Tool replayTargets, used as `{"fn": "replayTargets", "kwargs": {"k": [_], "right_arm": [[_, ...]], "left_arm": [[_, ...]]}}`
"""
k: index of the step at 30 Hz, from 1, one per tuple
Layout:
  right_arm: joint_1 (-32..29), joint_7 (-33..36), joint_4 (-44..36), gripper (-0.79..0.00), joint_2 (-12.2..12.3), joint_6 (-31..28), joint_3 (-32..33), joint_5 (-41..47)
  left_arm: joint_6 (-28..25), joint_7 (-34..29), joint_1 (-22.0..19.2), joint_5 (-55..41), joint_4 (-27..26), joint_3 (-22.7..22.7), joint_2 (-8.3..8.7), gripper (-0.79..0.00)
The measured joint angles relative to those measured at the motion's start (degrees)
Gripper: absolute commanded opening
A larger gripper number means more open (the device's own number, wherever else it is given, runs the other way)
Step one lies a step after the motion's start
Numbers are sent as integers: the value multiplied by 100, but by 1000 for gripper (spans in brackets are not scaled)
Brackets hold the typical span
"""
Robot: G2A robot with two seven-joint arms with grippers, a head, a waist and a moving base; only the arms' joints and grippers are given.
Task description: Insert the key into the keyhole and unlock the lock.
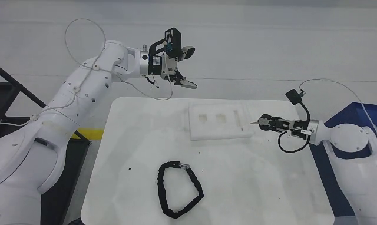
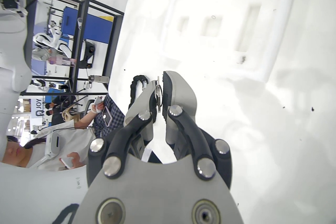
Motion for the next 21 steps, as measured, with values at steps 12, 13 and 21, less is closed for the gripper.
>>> {"fn": "replayTargets", "kwargs": {"k": [12, 13, 21], "right_arm": [[-86, -91, 18, -785, 15, -25, 109, 163], [-86, -91, 18, -785, 15, -25, 109, 163], [-86, -91, 18, -785, 15, -25, 109, 163]], "left_arm": [[0, 0, 0, 0, 0, 0, 0, 0], [0, 0, 0, 0, 0, 0, 0, 0], [173, -97, 229, 29, -19, -26, 15, 0]]}}
